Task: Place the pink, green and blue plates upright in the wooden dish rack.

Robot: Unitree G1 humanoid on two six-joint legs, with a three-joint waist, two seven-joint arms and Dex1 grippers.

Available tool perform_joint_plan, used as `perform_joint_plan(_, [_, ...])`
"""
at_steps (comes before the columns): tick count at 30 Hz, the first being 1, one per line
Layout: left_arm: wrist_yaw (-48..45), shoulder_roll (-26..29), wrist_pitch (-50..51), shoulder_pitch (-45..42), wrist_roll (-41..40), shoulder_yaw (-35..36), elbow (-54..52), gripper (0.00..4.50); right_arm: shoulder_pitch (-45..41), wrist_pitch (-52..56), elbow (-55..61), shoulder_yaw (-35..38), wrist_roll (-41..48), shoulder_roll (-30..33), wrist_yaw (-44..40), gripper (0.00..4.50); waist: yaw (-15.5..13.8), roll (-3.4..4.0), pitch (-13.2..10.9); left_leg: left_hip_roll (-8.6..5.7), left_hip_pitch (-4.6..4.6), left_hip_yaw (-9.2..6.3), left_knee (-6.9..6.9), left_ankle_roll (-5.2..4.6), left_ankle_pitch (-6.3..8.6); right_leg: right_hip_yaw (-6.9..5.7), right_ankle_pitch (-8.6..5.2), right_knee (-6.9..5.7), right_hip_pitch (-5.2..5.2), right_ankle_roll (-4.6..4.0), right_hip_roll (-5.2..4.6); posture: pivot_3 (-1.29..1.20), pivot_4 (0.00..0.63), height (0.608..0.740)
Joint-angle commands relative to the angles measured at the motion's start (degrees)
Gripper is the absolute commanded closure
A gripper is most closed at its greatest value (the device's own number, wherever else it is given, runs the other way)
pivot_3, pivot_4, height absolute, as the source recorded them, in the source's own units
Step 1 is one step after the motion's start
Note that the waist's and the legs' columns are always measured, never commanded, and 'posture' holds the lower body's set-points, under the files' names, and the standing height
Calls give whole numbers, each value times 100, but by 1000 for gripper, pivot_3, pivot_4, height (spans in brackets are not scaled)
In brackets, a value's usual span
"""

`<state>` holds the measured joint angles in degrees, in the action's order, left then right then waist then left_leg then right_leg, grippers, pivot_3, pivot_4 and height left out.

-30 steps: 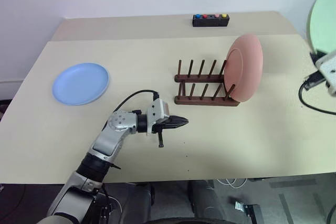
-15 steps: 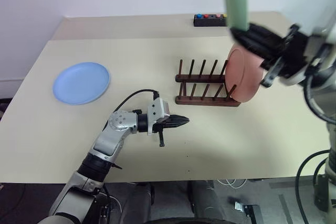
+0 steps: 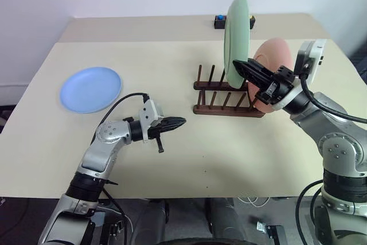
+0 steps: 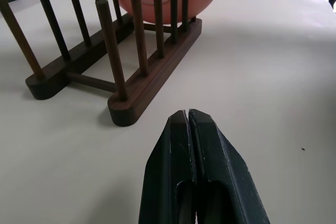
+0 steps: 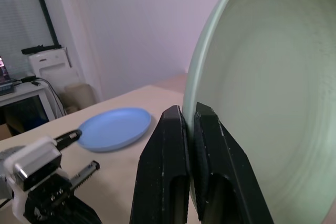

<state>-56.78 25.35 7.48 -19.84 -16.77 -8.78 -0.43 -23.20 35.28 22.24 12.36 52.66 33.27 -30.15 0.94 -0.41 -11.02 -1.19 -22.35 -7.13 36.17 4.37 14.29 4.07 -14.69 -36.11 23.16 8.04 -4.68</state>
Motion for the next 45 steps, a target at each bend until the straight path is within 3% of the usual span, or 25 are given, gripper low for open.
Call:
perform_joint_plan(1, [30,42,15,4,-112,148,-226,4500,29,-27,1,283,189,-72,-22,4464,2,0,0,0,0,0,-1,0,0,0,0,0,0,0,0,0,150,740])
perform_joint_plan(21, [28,-74,-9,-65,-26,49,-158,4500,432,185,-87,410,424,-195,51,4464,9,0,0,0,0,0,-3,0,0,0,0,0,1,0,1,0,150,740])
perform_joint_plan(24, [25,-79,-14,-66,-22,44,-155,4500,446,167,-82,423,412,-194,52,3559,8,0,0,0,0,0,-2,0,0,0,0,0,1,0,1,0,150,740])
perform_joint_plan(29, [24,-91,-22,-68,-15,34,-150,4500,443,108,-40,400,255,-149,69,1200,9,0,0,0,0,0,-3,0,0,0,0,0,1,0,1,0,150,740])
perform_joint_plan(45, [8,-117,-21,-73,-15,25,-119,4500,60,-193,456,217,-939,394,180,1200,7,0,0,0,0,1,-3,0,0,0,0,1,2,0,1,0,150,740])
